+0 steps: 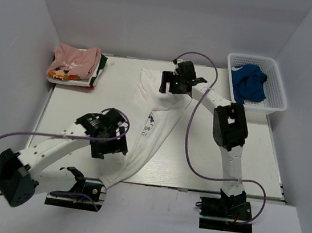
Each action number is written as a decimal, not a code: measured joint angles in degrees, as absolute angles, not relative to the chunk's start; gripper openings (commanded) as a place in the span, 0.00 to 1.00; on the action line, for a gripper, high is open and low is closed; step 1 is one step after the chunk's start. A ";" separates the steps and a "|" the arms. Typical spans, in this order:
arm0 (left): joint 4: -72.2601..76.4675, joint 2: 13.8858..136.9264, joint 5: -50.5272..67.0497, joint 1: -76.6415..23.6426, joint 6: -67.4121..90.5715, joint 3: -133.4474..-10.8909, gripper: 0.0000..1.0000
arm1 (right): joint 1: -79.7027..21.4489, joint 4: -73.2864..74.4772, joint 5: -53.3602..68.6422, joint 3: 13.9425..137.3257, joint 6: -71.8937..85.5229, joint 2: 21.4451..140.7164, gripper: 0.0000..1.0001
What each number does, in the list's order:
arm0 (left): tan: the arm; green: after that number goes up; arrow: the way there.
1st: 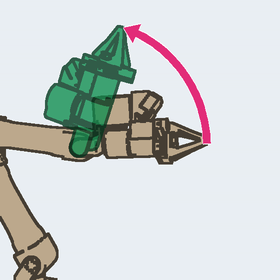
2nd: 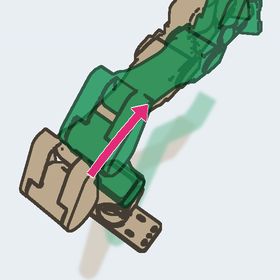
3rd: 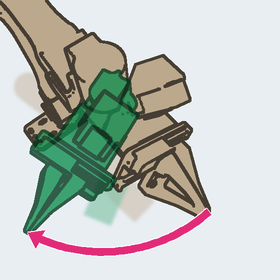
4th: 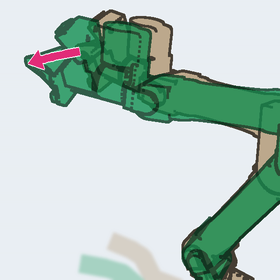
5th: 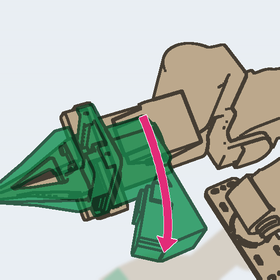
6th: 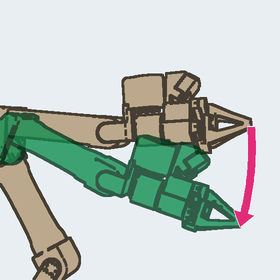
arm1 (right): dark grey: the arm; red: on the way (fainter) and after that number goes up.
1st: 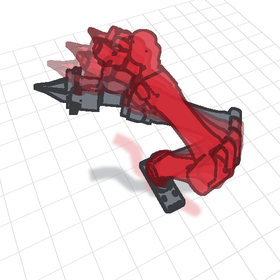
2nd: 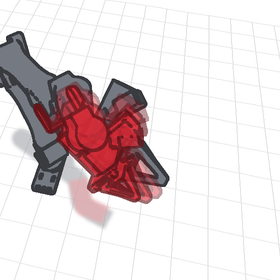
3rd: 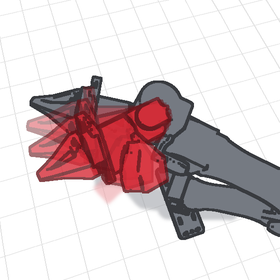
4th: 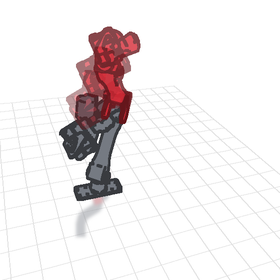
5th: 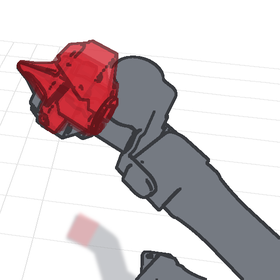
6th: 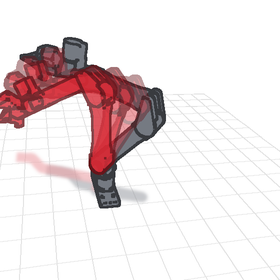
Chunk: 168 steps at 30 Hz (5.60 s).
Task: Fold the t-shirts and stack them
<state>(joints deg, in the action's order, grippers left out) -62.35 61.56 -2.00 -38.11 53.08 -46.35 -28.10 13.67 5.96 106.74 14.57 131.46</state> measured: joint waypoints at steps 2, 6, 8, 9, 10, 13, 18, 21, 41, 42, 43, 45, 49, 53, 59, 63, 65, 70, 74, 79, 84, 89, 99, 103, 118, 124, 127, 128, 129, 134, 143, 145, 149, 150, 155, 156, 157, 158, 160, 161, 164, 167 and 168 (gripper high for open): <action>-60.99 67.07 -5.30 -38.46 49.63 -49.67 1.00 | -28.12 14.94 4.54 102.37 14.98 126.69 0.90; -56.23 79.46 -5.34 -39.70 44.49 -52.31 1.00 | -28.49 15.27 3.09 94.61 16.25 119.83 0.90; -53.76 83.22 -4.71 -40.66 41.65 -52.29 1.00 | -29.10 15.64 2.48 91.29 16.82 118.45 0.90; -52.31 84.47 -4.34 -41.12 40.27 -52.29 1.00 | -29.50 15.70 2.17 90.17 17.17 118.43 0.90; -51.03 85.25 -3.90 -41.50 39.18 -52.29 1.00 | -30.04 15.94 1.93 88.92 17.56 118.50 0.90; -47.35 87.39 -3.38 -42.46 36.40 -53.10 1.00 | -31.14 16.45 1.58 85.06 19.20 118.52 0.90; -41.95 95.70 -4.08 -42.94 34.22 -59.46 1.00 | -31.22 13.54 1.41 81.47 20.91 116.84 0.90; -40.93 101.62 -4.49 -42.96 33.69 -63.46 0.98 | -30.68 15.44 1.28 84.97 21.78 119.15 0.90; -32.80 123.22 3.84 -42.85 39.11 -94.06 0.99 | -15.77 17.43 15.20 126.67 22.94 146.43 0.90; -31.68 122.80 4.43 -42.98 39.55 -93.23 0.99 | -14.98 17.91 15.44 126.74 22.15 146.36 0.90; -30.70 121.71 4.67 -43.24 39.88 -91.57 0.99 | -14.24 18.76 15.40 126.72 21.06 145.99 0.90; -31.11 117.56 4.25 -43.75 40.16 -87.09 0.99 | -13.28 19.90 15.00 125.03 19.00 144.16 0.90; -32.25 101.19 0.80 -44.77 41.21 -73.73 0.99 | -13.65 22.83 14.00 115.18 16.56 133.53 0.90; -33.50 81.19 -3.75 -45.17 44.12 -61.10 0.99 | -15.49 19.92 11.70 97.41 15.92 115.35 0.90; -32.67 66.85 -4.32 -44.56 47.03 -43.53 0.92 | -19.90 11.33 8.86 62.72 21.06 88.82 0.90; -29.91 71.11 -0.30 -44.88 46.61 -40.05 0.80 | -23.31 10.00 10.59 42.78 27.07 78.13 0.90; -27.44 73.52 2.26 -45.06 46.35 -39.72 0.76 | -24.60 11.81 11.11 36.86 28.97 73.52 0.90; -20.60 78.46 6.63 -45.52 46.37 -37.19 0.54 | -27.24 16.69 13.58 29.95 32.62 62.13 0.90; -17.96 80.84 8.80 -46.50 47.03 -36.27 0.41 | -28.84 19.27 16.38 25.34 34.63 58.39 0.87; -14.90 81.45 10.11 -47.79 48.21 -34.94 0.09 | -30.28 22.52 18.20 23.09 36.01 57.69 0.76; -13.74 82.41 11.03 -48.60 48.84 -34.87 0.00 | -30.81 19.31 21.34 20.60 37.56 59.07 0.13; -17.30 80.01 10.46 -49.52 49.23 -34.24 0.00 | -31.40 20.91 20.93 19.00 38.72 59.02 0.00; -22.72 66.63 13.58 -52.18 52.47 -27.44 0.00 | -32.40 34.59 21.06 18.87 40.14 40.12 0.00; -24.64 66.52 13.47 -53.65 53.49 -27.59 0.00 | -33.19 35.97 21.93 18.48 40.34 39.75 0.00; -40.45 76.84 -9.61 -50.48 56.34 -54.19 0.00 | -32.80 27.75 5.72 37.50 38.44 57.28 0.00; -44.66 89.32 -18.31 -43.46 55.18 -70.30 0.00 | -30.63 22.33 -0.73 49.10 36.77 70.32 0.00; -45.91 96.09 -20.16 -39.48 53.67 -77.32 0.00 | -29.02 19.90 -1.43 55.18 35.79 77.49 0.00; -46.02 98.13 -20.36 -38.26 52.77 -79.22 0.00 | -28.45 19.46 -1.23 57.54 35.42 80.20 0.00; -46.28 100.05 -20.36 -37.10 51.72 -81.12 0.00 | -27.92 19.09 -1.13 59.92 35.11 82.85 0.00; -46.52 108.95 -20.05 -33.76 47.20 -90.80 0.00 | -26.09 16.97 -0.62 69.19 33.76 94.11 0.00; -46.68 120.81 -17.93 -29.43 42.72 -102.83 0.18 | -22.09 16.95 3.18 81.47 33.26 108.77 0.24; -47.11 123.39 -17.39 -28.27 42.09 -105.14 0.54 | -21.37 17.45 3.60 84.97 33.06 112.40 0.52; -49.15 128.11 -16.36 -25.80 41.21 -111.13 1.00 | -20.60 19.64 3.16 92.82 31.46 118.69 0.86; -49.08 128.44 -16.14 -25.23 41.12 -111.61 1.00 | -20.53 19.66 2.87 93.06 31.00 118.87 0.90; -46.09 121.27 -14.57 -24.16 40.49 -98.83 1.00 | -21.37 16.29 4.93 82.87 27.83 111.11 0.90; -45.87 118.93 -14.06 -24.32 40.49 -95.09 1.00 | -21.76 16.25 5.52 80.29 27.27 108.81 0.90; -45.50 116.25 -13.80 -24.53 40.53 -90.87 1.00 | -22.06 15.70 6.68 78.72 25.96 107.42 0.90; -45.98 113.99 -13.41 -24.77 40.58 -87.53 1.00 | -22.72 15.66 6.85 76.40 25.67 105.21 0.90; -45.19 109.40 -12.58 -25.36 41.19 -80.82 1.00 | -24.14 14.13 9.41 74.67 23.49 103.42 0.90; -45.17 107.09 -12.16 -25.58 41.52 -77.67 1.00 | -24.77 13.30 10.94 74.56 22.72 103.33 0.90; -44.86 100.33 -10.55 -26.11 42.81 -69.45 1.00 | -27.22 10.66 15.33 75.22 20.64 105.25 0.90; -44.58 93.73 -10.09 -26.04 43.99 -62.87 1.00 | -29.91 8.69 18.26 76.71 19.51 109.38 0.90; -44.66 91.74 -10.04 -25.93 44.23 -61.23 1.00 | -30.55 8.40 18.72 77.23 19.25 110.74 0.90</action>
